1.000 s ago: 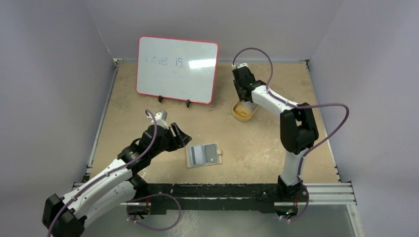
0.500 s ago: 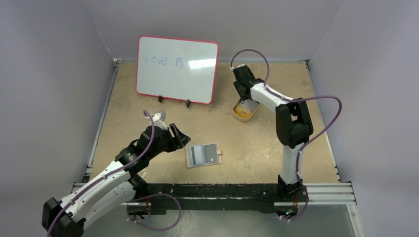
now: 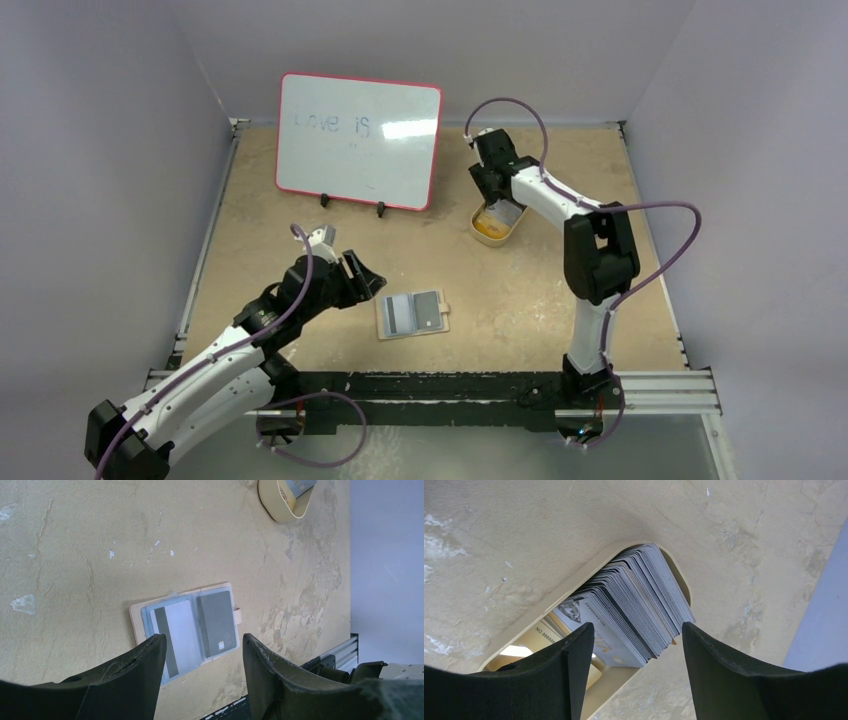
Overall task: Put the credit cards into the card holder
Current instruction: Pick up the credit card from the storage box.
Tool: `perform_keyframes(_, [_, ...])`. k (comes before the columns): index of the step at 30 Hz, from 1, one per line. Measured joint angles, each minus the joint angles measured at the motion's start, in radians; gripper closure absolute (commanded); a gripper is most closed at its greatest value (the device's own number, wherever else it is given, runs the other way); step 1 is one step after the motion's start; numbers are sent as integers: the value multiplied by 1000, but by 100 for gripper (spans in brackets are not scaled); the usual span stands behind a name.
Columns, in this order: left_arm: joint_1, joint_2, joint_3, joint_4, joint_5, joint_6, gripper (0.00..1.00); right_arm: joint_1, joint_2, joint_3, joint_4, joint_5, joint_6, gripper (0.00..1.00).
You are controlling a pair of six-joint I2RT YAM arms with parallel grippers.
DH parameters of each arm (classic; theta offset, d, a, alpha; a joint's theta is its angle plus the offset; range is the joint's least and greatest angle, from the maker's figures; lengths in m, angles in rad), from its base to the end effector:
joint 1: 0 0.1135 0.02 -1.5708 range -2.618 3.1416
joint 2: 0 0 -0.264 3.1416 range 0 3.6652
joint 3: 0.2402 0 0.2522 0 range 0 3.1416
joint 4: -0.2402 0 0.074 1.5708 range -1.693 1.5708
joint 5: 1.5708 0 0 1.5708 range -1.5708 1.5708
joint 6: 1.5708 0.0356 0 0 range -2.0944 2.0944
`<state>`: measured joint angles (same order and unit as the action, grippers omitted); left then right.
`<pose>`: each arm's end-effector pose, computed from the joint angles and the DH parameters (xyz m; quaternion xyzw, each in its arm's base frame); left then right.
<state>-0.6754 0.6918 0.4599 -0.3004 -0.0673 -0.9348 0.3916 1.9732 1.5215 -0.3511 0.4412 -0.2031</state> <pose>0.1289 -0.1002 0.2284 -0.1288 0.8583 -0.3373 0.3648 0.4160 0.1553 0.2271 -0.1867 0.8890 -0.1676 0.3830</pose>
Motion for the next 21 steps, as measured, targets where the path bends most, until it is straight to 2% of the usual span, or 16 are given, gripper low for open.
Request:
perform_keyframes(4, [0,0,0,5,0,-8,43,0,-15,0,-3,-27,-9,30])
perform_keyframes(8, [0,-3,0,6,0,-13,43,0,-15,-11,-6,-31,-21,25])
perform_keyframes(21, [0,-7,0,5,-5,-15,43,0,35,-49,-7,16,-88,25])
